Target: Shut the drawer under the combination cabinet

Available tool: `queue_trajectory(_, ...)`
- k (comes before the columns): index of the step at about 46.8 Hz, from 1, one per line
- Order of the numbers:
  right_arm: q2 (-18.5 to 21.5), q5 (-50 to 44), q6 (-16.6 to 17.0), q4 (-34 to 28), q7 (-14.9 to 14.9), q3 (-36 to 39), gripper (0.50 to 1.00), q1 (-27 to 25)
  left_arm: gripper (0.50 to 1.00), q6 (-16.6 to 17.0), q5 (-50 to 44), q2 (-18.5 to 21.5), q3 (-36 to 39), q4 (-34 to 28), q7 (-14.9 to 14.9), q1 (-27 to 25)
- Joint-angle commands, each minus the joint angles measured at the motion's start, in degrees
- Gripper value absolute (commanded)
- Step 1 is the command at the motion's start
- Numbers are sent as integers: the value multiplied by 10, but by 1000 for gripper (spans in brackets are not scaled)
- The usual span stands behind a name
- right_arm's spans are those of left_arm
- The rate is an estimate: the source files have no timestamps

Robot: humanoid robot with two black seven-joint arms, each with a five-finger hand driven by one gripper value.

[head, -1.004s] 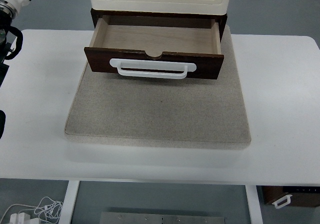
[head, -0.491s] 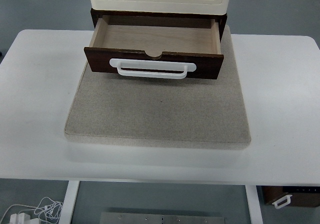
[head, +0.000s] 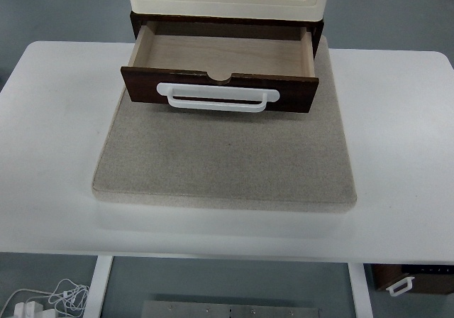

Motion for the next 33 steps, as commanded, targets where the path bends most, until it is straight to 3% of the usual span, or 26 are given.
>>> queue_trajectory(1, 0, 0, 0, 0, 0, 0, 952, 0, 1000, 0, 44, 1, 2, -44, 3, -2)
queue_trajectory(8, 0, 0, 0, 1, 0, 0, 952, 0, 1000, -4, 127, 0, 32, -96, 7, -12)
queue_trajectory(16, 0, 0, 0, 0, 0, 0, 952, 0, 1000, -29, 180, -1, 116, -122, 15, -50)
queue_trajectory(29, 0, 0, 0, 0, 0, 0, 952, -1, 1000, -106, 217, -3, 205, -150, 67, -107)
queue_trajectory(33, 0, 0, 0, 0, 0, 0, 952, 0, 1000, -110, 217, -3, 217, -162, 91, -117)
